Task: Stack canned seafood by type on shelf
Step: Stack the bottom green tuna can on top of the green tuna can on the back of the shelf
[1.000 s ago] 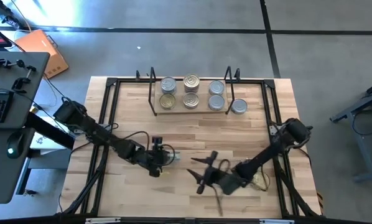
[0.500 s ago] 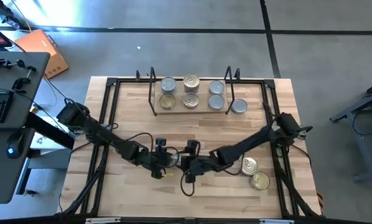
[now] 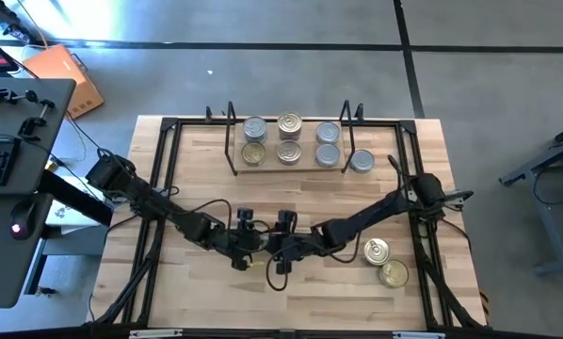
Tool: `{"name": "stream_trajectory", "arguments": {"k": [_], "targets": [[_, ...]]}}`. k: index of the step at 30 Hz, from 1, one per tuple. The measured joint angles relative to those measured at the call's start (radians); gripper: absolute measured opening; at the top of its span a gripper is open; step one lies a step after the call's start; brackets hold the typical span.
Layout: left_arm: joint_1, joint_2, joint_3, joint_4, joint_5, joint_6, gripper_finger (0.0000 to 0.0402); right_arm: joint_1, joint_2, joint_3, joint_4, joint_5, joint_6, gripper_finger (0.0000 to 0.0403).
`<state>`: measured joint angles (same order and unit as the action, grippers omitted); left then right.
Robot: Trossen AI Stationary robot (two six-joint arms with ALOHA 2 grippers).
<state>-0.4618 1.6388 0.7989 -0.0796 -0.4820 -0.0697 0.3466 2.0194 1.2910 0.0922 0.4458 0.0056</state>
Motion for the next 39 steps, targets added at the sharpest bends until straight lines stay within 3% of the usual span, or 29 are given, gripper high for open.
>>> {"name": "stream_trajectory", "arguments": {"k": [4,15,20,28,33,39], "targets": [[0.0,0.001,-0.003,-0.001,0.002,0.002,0.0125,0.0,0.0,0.0,0.002,-0.036,-0.012,0.0167],[0.001,0.001,-0.006,0.001,-0.003,0.005,0.0136,-0.006,-0.001,0.0,-0.015,-0.005,0.007,0.0123],[0.018,-0.003,-0.049,0.008,-0.02,-0.057,0.017,0.016,-0.019,0.0,-0.108,0.095,0.033,0.0123],[0.009,-0.001,-0.133,0.01,0.002,-0.232,0.0192,0.039,-0.167,-0.001,-0.444,0.461,0.035,0.0123],[-0.01,-0.001,-0.191,0.171,0.0,-0.262,0.0188,-0.078,-0.233,0.028,-0.499,0.533,-0.109,0.0123],[-0.042,-0.001,-0.233,0.334,-0.021,-0.232,0.0186,-0.328,-0.234,0.12,-0.645,0.415,-0.245,0.0123]]}}
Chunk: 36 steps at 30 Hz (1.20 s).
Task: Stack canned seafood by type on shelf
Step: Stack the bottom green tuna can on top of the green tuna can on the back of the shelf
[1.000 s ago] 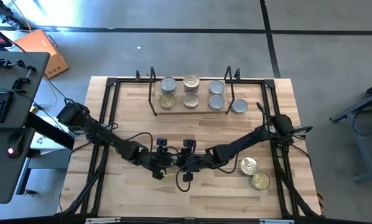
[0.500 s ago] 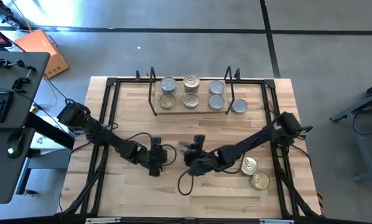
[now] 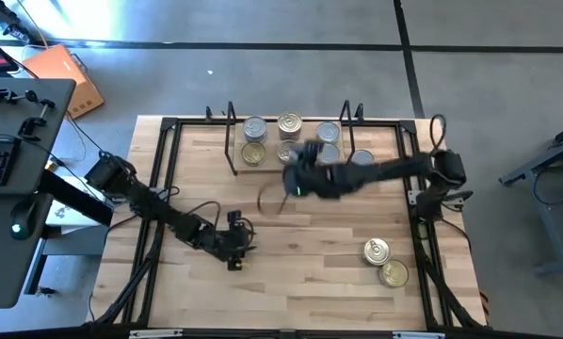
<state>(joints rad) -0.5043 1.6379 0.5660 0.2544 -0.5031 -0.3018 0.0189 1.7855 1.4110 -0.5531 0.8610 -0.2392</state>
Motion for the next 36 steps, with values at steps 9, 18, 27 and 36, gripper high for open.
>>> {"name": "stream_trajectory", "arguments": {"k": [9,18,27,36], "targets": [[-0.028,0.0,-0.001,0.014,-0.039,0.021,0.0186,-0.278,0.002,-0.01,-0.091,-0.088,-0.052,0.0123],[-0.028,0.0,-0.001,0.042,-0.045,0.051,0.0186,-0.368,0.001,-0.084,-0.072,-0.144,-0.086,0.0123],[-0.028,0.0,-0.001,0.043,-0.045,0.051,0.0186,-0.367,0.001,-0.162,0.011,-0.12,-0.14,0.0123],[-0.028,0.0,-0.001,0.043,-0.045,0.051,0.0186,-0.368,0.0,-0.163,0.023,-0.142,-0.136,0.0161]]}}
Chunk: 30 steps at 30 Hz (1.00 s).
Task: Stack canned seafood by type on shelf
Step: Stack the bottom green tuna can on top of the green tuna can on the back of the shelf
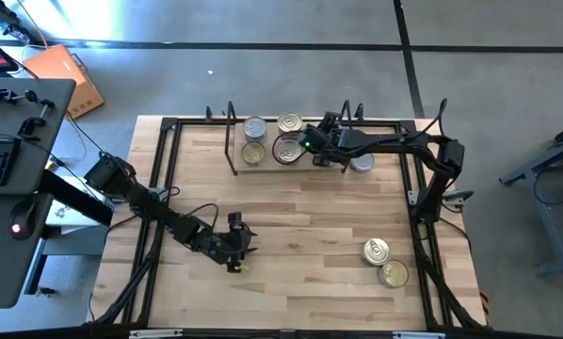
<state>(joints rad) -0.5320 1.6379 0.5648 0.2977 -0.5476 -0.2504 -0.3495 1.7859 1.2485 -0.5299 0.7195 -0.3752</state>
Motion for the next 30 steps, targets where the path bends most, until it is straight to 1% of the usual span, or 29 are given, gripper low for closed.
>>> {"name": "stream_trajectory", "arguments": {"k": [2,4,7,10,14,16,18,20,23,25,27,30], "targets": [[0.0,0.0,0.0,0.0,0.0,0.0,0.0186,0.0,0.002,-0.003,-0.007,-0.014,0.0,0.0188],[0.0,0.0,0.0,0.0,0.0,0.0,0.0186,0.0,0.003,-0.003,-0.005,-0.029,0.001,0.0202],[0.0,0.0,0.0,0.0,0.0,0.0,0.0186,0.0,0.002,-0.003,-0.001,-0.067,0.0,0.0207],[0.0,0.0,0.0,0.0,0.0,0.0,0.0186,0.009,0.002,0.011,-0.011,-0.066,0.0,0.0206],[0.0,0.0,0.0,0.0,0.0,0.0,0.0186,0.033,-0.014,0.066,-0.045,-0.066,0.012,0.0202],[0.0,0.0,0.0,0.0,0.001,0.0,0.0186,0.054,-0.03,0.103,-0.083,-0.068,0.059,0.02],[-0.001,0.0,0.0,-0.001,0.001,0.0,0.0186,0.085,-0.055,0.137,-0.133,-0.094,0.134,0.0197],[-0.005,0.0,0.0,0.0,-0.006,-0.003,0.0186,0.129,-0.089,0.16,-0.193,-0.152,0.21,0.0191],[-0.016,0.0,0.0,0.002,-0.051,0.001,0.0186,0.216,-0.144,0.162,-0.261,-0.257,0.302,0.0181],[-0.021,0.0,0.0,0.014,-0.073,0.017,0.0186,0.28,-0.173,0.162,-0.311,-0.297,0.355,0.0173],[-0.022,0.0,0.0,0.04,-0.082,0.025,0.0186,0.342,-0.191,0.162,-0.357,-0.303,0.426,0.0164],[-0.022,0.0,0.0,0.09,-0.083,0.051,0.0186,0.403,-0.19,0.163,-0.41,-0.224,0.548,0.0148]]}}
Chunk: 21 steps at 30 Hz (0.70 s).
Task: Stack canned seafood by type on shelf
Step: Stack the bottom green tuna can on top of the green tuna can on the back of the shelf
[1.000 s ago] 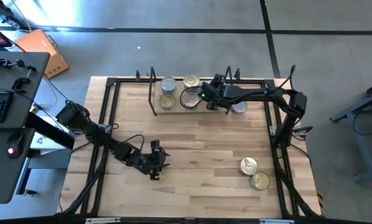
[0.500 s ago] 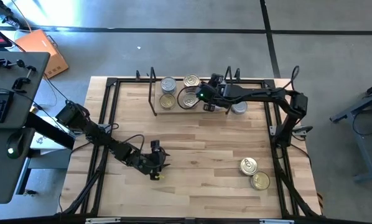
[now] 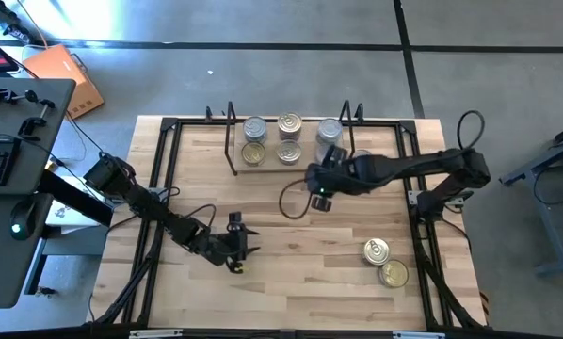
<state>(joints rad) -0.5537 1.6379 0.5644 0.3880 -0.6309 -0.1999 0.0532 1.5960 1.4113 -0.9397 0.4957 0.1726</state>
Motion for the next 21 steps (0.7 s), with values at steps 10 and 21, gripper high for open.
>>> {"name": "stream_trajectory", "arguments": {"k": [10,21], "targets": [[0.007,0.0,0.0,0.122,-0.009,0.142,0.0186,-0.238,0.112,0.0,0.083,0.099,-0.042,0.0052],[0.145,0.0,0.0,-0.016,-0.01,0.144,0.0186,-0.614,0.129,0.0,0.171,-0.154,-0.116,0.0009]]}}
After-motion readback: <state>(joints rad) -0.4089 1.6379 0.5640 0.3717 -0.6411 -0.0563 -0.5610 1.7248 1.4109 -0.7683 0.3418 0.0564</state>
